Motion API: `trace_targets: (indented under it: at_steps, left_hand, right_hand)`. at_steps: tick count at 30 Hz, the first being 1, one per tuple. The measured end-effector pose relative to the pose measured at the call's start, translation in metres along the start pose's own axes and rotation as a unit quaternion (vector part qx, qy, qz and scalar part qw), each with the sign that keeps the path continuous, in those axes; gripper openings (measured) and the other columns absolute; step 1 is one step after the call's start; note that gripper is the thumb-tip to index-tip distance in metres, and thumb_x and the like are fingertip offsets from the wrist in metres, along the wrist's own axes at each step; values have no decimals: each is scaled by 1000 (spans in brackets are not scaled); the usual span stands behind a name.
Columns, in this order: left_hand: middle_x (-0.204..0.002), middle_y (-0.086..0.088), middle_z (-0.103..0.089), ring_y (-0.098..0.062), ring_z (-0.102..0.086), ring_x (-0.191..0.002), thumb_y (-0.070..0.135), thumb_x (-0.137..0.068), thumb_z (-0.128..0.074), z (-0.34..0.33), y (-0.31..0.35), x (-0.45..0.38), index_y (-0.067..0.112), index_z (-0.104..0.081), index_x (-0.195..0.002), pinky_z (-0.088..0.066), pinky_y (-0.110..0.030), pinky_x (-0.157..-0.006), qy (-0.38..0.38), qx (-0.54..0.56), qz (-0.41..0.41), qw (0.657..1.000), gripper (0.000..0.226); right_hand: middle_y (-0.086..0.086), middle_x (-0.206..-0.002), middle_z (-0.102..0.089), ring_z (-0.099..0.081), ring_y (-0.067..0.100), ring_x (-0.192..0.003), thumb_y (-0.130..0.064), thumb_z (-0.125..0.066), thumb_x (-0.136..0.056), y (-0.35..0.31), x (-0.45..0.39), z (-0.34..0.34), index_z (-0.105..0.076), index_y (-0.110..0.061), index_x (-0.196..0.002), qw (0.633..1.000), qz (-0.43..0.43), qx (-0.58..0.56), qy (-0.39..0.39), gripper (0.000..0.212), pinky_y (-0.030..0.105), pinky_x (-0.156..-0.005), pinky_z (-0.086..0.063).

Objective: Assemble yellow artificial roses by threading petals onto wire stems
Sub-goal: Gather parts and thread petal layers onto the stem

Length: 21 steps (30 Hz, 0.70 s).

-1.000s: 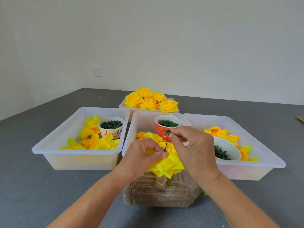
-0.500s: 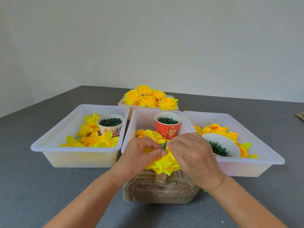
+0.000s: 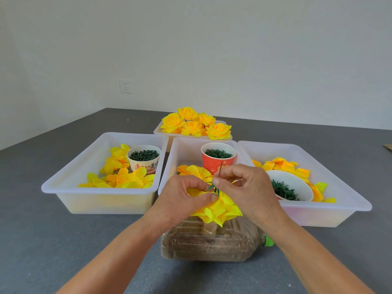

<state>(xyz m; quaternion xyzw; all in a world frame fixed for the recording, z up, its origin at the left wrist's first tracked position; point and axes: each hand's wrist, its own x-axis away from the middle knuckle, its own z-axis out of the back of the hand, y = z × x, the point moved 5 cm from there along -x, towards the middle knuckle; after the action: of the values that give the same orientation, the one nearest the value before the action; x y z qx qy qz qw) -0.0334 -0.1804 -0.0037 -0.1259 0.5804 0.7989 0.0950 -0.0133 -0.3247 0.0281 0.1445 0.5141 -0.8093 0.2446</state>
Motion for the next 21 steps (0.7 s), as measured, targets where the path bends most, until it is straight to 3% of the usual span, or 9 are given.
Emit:
trace_targets:
  at_steps: [2,6,11,18,21]
  left_hand:
    - [-69,10,-66,7,-53,-54,15,-73,-78,1,-1,1,16,-73,-82,-41,-10,-53,3,-8,5,1000,10]
    - [-69,14,-65,7,-54,-55,13,-71,-80,2,-3,4,22,-71,-81,-42,-8,-54,4,3,10,1000,17]
    - [-82,14,-69,7,-62,-82,16,-67,-82,4,-3,4,28,-60,-87,-47,-10,-63,19,-15,9,1000,32]
    - [-82,18,-68,6,-61,-87,18,-67,-82,4,-5,3,28,-59,-87,-45,-9,-66,16,-26,0,1000,33]
    - [-83,20,-68,6,-61,-87,19,-67,-82,4,-4,3,28,-59,-85,-44,-8,-68,13,-32,-6,999,31]
  right_hand:
    - [-9,-73,-70,-62,2,-67,-17,-77,-74,1,-1,-1,-69,-30,-65,1000,-16,-13,-19,18,21,-65,-48]
    - [-8,-70,-71,-60,-2,-65,-18,-79,-72,3,-5,0,-70,-29,-63,998,-29,1,-53,17,11,-60,-42]
    - [-7,-68,-70,-57,-5,-60,-20,-80,-71,6,-10,0,-71,-26,-65,996,-35,19,-81,12,19,-62,-44]
    - [-9,-71,-70,-61,2,-66,-21,-79,-71,11,-2,-2,-69,-31,-62,997,-34,-32,-56,17,25,-66,-48]
    - [-9,-70,-69,-58,-3,-63,-21,-79,-72,11,-1,-3,-68,-32,-61,998,-33,-14,-46,18,24,-65,-42]
